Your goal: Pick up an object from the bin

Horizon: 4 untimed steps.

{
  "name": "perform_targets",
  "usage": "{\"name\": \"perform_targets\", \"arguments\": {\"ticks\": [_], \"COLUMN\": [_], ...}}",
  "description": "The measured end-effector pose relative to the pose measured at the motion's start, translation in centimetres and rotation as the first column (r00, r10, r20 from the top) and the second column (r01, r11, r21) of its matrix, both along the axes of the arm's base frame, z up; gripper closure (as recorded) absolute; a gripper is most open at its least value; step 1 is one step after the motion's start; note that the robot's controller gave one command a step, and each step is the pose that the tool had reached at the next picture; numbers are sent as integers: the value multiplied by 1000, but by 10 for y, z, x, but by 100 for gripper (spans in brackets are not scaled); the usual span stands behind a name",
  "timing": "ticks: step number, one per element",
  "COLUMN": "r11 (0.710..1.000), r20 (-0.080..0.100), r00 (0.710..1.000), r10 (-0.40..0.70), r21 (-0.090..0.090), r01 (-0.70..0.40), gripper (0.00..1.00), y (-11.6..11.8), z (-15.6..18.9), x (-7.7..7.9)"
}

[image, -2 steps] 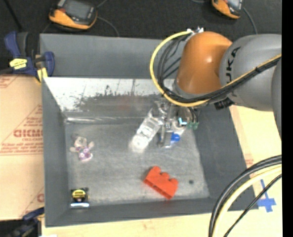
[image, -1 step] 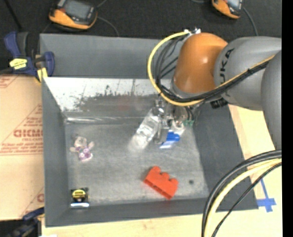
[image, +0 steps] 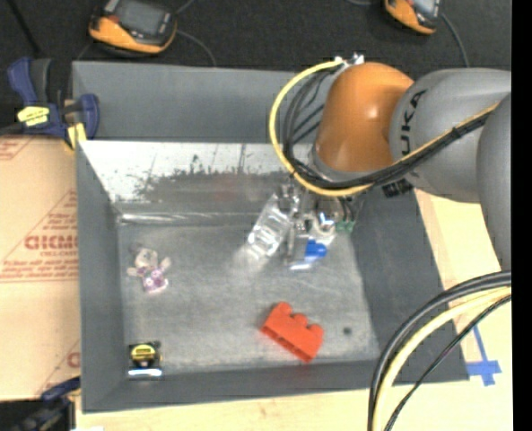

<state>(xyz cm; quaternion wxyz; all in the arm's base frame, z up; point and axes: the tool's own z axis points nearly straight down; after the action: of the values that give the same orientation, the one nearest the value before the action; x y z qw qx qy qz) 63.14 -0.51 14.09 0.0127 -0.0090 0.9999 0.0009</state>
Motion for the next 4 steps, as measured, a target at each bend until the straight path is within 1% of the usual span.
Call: {"name": "perform_targets", "arguments": {"ticks": [1, 2, 3, 4], "r11": [965, 963, 880, 997], "r20": [-18, -27, -21, -21], "r00": [965, 963, 880, 997], "r10": [261, 269, 474, 73], "r21": [-8, 2, -6, -1], "r01": [-261, -269, -475, -73], "gripper": [0, 0, 0, 0], "y": [-70, -17, -73, -57], "z": [53, -56, -70, -69], "x": [-40, -18, 10, 8]}}
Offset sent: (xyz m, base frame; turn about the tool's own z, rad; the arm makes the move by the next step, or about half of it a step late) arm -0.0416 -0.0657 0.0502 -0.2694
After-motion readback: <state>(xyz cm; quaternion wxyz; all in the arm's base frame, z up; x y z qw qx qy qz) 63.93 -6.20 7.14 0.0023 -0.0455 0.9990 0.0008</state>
